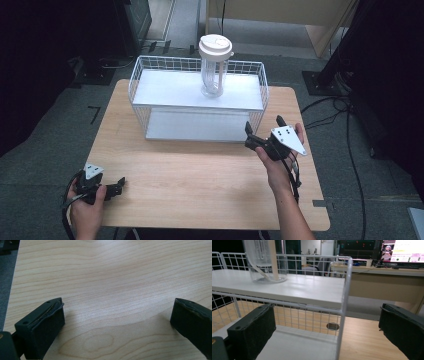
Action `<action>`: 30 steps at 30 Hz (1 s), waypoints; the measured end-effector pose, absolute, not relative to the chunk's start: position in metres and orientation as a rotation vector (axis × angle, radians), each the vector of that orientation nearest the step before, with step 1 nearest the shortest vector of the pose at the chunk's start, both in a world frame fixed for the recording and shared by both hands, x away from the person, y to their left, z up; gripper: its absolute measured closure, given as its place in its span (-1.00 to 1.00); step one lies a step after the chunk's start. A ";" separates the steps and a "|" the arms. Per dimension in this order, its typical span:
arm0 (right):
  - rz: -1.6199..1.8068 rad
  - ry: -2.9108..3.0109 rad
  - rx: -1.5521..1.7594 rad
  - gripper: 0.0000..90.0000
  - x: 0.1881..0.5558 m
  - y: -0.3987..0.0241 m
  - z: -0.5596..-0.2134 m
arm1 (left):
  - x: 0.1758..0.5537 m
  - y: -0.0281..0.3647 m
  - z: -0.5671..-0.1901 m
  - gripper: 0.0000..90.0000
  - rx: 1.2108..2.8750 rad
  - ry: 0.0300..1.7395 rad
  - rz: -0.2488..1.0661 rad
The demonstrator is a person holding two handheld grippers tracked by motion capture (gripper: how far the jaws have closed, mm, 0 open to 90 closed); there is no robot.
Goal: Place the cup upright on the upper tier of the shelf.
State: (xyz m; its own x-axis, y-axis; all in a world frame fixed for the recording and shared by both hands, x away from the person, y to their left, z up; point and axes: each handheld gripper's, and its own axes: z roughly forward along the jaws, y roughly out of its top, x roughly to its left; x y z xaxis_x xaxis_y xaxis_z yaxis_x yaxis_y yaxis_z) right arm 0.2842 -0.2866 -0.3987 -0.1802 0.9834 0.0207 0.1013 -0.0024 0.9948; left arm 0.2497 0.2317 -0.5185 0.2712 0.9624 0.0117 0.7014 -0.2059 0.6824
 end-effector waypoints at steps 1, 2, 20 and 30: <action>1.299 1.410 1.208 -0.98 0.282 -0.290 -0.401 | 0.250 0.232 -0.519 -1.00 1.983 1.494 0.603; 1.295 1.407 1.212 -0.98 0.280 -0.293 -0.403 | 0.250 0.232 -0.519 -1.00 1.983 1.494 0.602; 1.097 1.407 1.306 -0.98 0.249 -0.346 -0.449 | 0.250 0.232 -0.518 -1.00 1.985 1.493 0.602; 1.017 1.429 1.374 -0.98 0.233 -0.374 -0.471 | 0.249 0.231 -0.519 -1.00 1.983 1.492 0.603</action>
State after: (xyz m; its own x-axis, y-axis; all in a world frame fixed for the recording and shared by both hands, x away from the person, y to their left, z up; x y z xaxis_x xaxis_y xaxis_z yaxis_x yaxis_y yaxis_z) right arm 0.2325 -0.3735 -0.4714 0.0020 0.9985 -0.0548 0.2754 0.0521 0.9599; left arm 0.2492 0.2311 -0.5187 0.2723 0.9621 0.0115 0.7003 -0.2064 0.6834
